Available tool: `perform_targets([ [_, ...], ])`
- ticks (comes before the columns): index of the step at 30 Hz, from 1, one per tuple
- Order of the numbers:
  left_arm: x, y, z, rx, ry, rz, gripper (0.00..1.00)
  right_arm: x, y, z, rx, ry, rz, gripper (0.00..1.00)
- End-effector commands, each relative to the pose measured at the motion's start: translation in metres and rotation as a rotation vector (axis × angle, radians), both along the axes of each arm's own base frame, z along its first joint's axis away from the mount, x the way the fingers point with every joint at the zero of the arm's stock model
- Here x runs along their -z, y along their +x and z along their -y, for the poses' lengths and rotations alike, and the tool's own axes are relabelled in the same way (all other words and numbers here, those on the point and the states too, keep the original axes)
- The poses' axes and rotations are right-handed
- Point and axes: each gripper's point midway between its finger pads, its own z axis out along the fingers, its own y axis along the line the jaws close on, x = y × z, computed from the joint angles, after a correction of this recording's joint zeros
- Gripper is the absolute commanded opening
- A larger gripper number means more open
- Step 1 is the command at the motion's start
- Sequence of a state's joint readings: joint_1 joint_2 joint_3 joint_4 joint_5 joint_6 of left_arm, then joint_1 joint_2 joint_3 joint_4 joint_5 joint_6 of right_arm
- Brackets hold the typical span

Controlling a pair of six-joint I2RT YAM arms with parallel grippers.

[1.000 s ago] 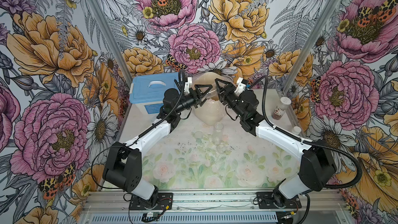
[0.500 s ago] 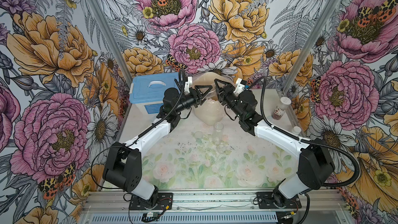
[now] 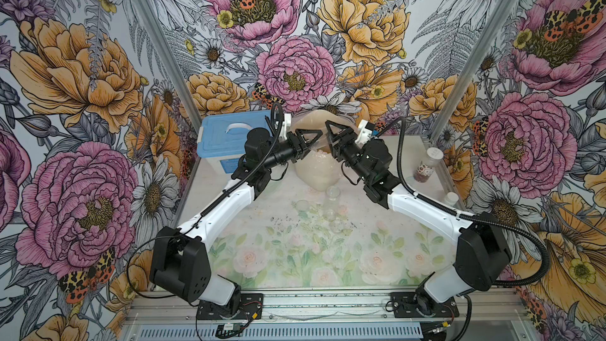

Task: Empty the moldy dried flower tea in the jars
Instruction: Place the jar at the center of the board.

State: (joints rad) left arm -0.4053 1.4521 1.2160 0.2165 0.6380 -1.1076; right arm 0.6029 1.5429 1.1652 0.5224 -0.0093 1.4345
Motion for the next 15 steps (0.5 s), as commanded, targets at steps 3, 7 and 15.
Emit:
perform_targets([
  [3,-0.023,-0.018,-0.023,-0.053,0.171,0.112,0.39,-0.011,-0.012,0.033,0.108,-0.111,0.051,0.82],
  [7,-0.033,-0.035,-0.039,-0.082,0.282,0.157,0.39,-0.015,-0.02,0.057,0.179,-0.183,0.073,0.88],
  [15,-0.032,-0.09,-0.078,-0.107,0.527,0.187,0.4,-0.011,-0.042,0.105,0.301,-0.432,0.094,0.92],
])
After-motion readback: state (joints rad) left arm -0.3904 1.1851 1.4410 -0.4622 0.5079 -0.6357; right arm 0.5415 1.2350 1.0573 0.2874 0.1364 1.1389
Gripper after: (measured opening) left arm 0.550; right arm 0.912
